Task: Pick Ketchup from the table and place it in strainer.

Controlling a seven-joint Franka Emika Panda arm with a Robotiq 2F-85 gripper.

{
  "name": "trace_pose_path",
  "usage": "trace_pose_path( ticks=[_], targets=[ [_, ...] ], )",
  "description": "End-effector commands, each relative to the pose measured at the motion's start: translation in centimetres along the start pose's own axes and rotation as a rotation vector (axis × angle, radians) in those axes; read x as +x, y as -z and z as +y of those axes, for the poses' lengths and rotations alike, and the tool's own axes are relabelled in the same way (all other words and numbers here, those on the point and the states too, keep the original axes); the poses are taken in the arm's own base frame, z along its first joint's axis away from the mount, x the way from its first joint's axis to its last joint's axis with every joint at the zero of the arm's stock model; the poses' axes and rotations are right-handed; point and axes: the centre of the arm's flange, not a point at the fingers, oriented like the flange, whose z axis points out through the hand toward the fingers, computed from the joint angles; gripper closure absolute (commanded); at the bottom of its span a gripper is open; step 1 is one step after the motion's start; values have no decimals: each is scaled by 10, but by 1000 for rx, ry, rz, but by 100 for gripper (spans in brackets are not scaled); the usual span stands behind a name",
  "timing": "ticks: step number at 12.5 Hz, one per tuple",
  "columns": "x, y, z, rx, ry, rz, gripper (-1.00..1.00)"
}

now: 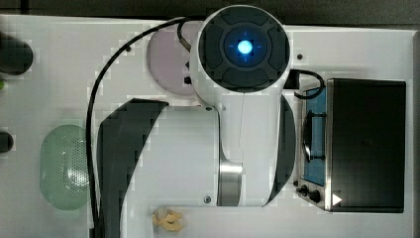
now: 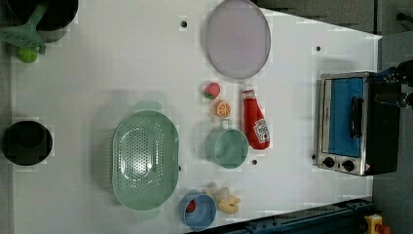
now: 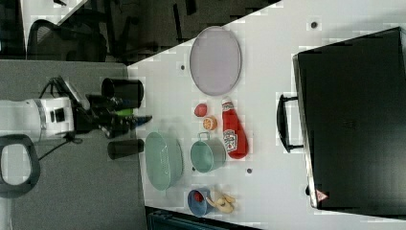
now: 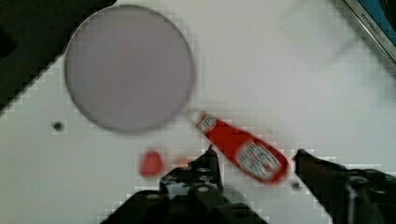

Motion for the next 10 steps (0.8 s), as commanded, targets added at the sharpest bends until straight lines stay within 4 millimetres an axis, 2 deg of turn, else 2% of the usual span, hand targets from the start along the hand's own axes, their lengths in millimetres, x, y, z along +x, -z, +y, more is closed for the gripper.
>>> trace_pose_path(
  ticks=[1,3,5,10],
  targets=[
    [-48,63,77,3,-33,-17,-59],
    [-49,59,74,-2,-23,-21,-99],
    [-51,43,68,-22,24,-42,-100],
    [-56,-18,37,-47,187,-65,-100]
  ],
)
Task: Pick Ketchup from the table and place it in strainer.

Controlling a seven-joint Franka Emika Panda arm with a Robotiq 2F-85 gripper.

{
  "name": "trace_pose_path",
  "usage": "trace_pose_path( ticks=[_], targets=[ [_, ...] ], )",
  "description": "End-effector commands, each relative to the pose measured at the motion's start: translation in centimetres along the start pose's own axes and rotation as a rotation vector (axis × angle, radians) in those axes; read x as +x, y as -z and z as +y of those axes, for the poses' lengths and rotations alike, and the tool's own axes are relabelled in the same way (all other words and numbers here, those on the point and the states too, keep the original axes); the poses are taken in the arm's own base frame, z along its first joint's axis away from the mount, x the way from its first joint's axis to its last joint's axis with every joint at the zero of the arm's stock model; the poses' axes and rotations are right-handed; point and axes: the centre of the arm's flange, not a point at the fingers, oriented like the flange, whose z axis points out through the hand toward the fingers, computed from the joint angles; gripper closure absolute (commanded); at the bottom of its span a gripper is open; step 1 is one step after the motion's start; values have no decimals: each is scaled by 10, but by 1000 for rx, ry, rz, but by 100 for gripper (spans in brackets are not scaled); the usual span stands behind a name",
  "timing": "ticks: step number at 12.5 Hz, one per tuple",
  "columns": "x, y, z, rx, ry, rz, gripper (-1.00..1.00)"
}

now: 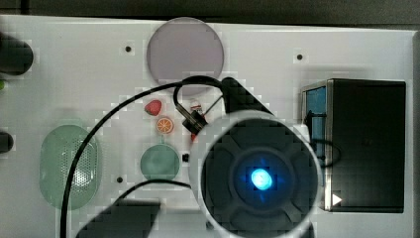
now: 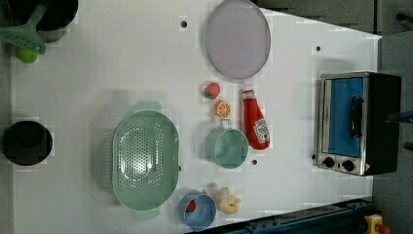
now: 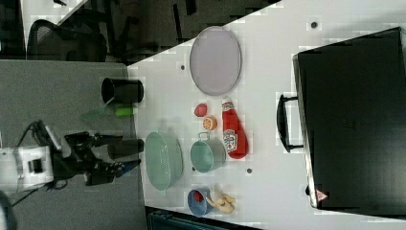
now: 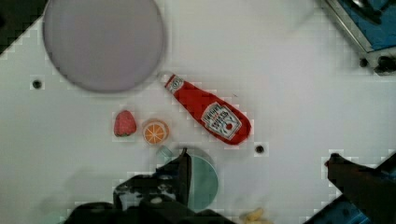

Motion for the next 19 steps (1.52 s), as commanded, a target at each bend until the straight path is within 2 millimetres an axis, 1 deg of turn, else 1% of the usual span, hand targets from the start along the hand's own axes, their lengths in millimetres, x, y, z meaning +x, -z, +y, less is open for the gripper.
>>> trace_pose_path(
  ticks=[1,5,8,10,11,15,19],
  targets=[
    [3,-78,-24,-59,197,-86,-100],
    [-1,-136,-36,-55,524,-111,-100],
    [-2,-174,-33,-35,749,-98,-100],
    [-5,-201,-29,-23,848,-76,-100],
    [-7,-216,-26,-20,870,-68,-100],
    [-17,-282,-13,-19,869,-91,-100],
    [-14,-347,-15,-5,867,-113,-100]
  ],
)
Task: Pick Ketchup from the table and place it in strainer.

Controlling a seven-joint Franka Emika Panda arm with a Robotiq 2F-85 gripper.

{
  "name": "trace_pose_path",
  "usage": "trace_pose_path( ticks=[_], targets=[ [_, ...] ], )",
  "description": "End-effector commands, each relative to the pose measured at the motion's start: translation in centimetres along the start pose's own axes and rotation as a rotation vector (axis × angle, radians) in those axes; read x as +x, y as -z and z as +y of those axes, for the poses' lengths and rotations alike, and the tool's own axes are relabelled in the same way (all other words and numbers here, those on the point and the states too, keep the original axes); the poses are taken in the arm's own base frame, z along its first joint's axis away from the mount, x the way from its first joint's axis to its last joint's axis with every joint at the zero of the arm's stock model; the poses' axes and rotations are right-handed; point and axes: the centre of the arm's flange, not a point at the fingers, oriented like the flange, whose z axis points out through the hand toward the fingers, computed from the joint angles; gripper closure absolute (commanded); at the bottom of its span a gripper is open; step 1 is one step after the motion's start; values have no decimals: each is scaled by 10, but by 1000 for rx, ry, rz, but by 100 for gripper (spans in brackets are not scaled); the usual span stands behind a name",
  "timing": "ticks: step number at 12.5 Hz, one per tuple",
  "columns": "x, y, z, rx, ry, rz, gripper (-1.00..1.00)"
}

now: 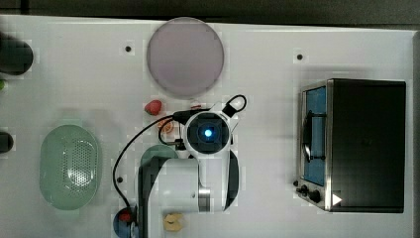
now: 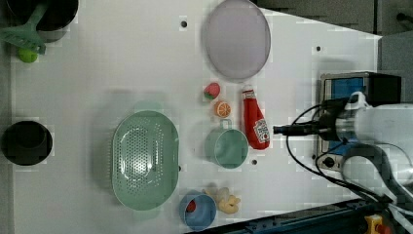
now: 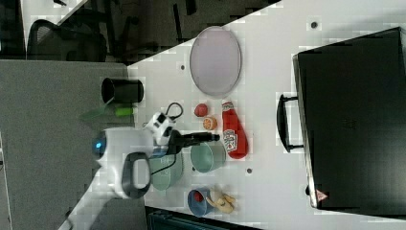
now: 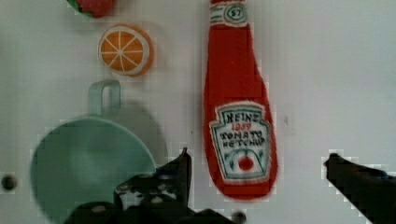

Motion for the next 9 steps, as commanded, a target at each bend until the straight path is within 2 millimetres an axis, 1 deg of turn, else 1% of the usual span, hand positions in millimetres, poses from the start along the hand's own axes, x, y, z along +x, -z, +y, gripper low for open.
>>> trace_pose_path(
  ticks=[1,3,5,7,9],
  targets=[
    [2,-47,2,23,42,-4,-100],
    [7,-73,2,17,59,11,-100],
    [7,-94,2,20,65,12,-100],
    [7,-111,2,26,64,17,-100],
    [5,-122,3,29,59,15,-100]
  ],
)
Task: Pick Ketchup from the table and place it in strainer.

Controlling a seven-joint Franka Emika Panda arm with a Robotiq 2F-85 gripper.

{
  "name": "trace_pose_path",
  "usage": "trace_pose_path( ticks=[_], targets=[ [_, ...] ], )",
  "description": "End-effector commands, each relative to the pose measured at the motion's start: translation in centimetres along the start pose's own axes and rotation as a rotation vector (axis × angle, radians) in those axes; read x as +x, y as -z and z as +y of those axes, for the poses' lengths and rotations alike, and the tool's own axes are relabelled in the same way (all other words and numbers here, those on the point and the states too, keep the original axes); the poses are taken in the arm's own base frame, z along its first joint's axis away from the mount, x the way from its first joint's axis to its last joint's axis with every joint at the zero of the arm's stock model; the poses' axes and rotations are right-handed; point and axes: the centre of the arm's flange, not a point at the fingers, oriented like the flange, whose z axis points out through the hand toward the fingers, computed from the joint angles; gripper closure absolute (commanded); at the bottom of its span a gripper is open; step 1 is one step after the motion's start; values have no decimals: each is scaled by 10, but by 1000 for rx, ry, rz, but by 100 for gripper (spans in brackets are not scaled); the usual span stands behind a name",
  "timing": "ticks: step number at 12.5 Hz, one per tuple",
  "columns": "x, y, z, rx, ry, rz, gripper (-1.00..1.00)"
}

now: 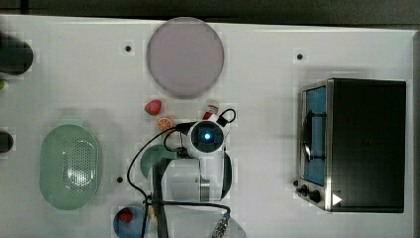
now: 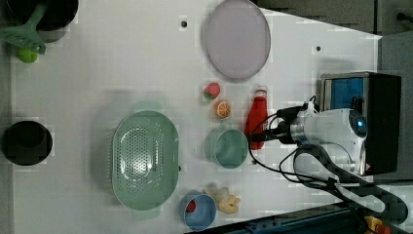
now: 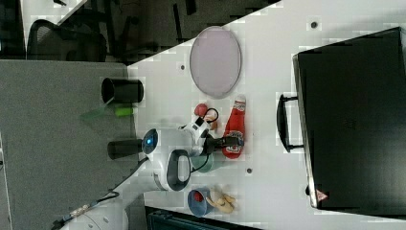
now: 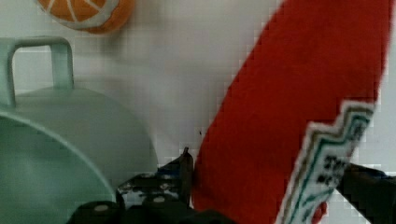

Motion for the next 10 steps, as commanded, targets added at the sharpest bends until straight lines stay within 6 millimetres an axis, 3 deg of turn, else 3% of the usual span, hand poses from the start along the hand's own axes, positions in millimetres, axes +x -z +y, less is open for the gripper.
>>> trace_pose_path(
  ticks=[1,4,7,10],
  targets=[
    [14,11,6,-10,39,77,-93],
    [12,12,6,-11,40,77,-29],
    [15,43,0,-23,47,111,-29],
    [17,112,-18,-51,67,161,-29]
  ],
)
